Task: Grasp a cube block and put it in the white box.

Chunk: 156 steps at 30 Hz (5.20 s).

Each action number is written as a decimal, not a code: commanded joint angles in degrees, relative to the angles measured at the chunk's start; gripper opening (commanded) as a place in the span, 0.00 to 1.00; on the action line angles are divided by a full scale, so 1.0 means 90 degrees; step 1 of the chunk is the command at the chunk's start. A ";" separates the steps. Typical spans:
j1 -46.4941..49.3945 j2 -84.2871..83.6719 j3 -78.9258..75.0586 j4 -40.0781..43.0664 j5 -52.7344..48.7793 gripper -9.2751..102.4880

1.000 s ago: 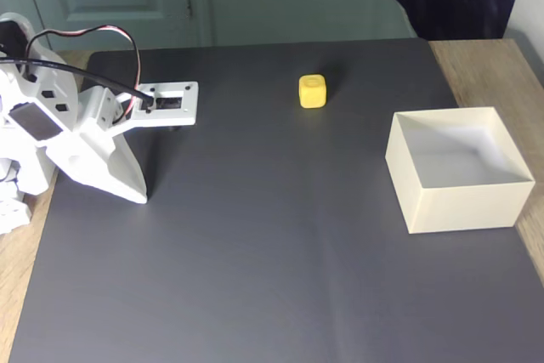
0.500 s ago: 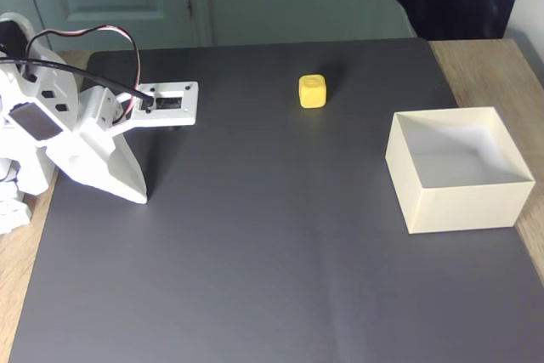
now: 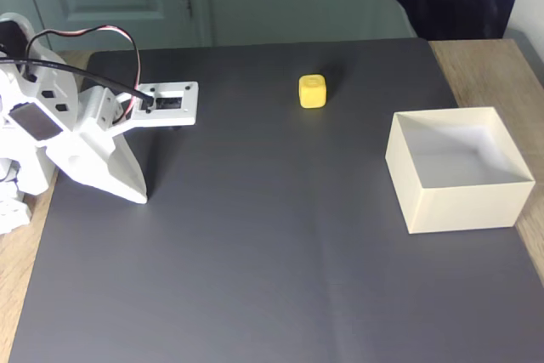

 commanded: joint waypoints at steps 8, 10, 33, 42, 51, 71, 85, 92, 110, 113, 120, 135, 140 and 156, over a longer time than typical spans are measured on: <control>-0.0010 0.0029 -0.0020 0.0049 0.0010 0.09; -0.0010 0.0029 -0.0020 0.0049 0.0010 0.09; -0.0010 0.0029 -0.0020 0.0049 0.0010 0.09; 0.0977 0.0020 -0.0020 0.0068 -0.0020 0.08; 0.0166 0.0029 -0.0020 0.0078 0.0029 0.08; -0.1387 -0.0332 -0.0527 -0.1641 0.0039 0.08; -0.1611 -0.7705 -0.5928 -0.4678 0.0049 0.08; -0.1797 -0.9346 -0.7490 -0.4805 -0.0068 0.08; -0.2256 -1.0811 -0.7939 -0.5137 0.0020 0.26; -0.2285 -1.0889 -0.7930 -0.5137 0.0059 0.30; -0.2256 -1.1182 -0.7930 -0.5166 0.0059 0.33; -0.2246 -1.2119 -0.8682 -0.5381 0.0000 0.33; -0.2354 -1.2568 -0.9336 -0.5225 -0.0068 0.32; -0.2490 -1.3203 -0.9531 -0.5225 -0.0059 0.31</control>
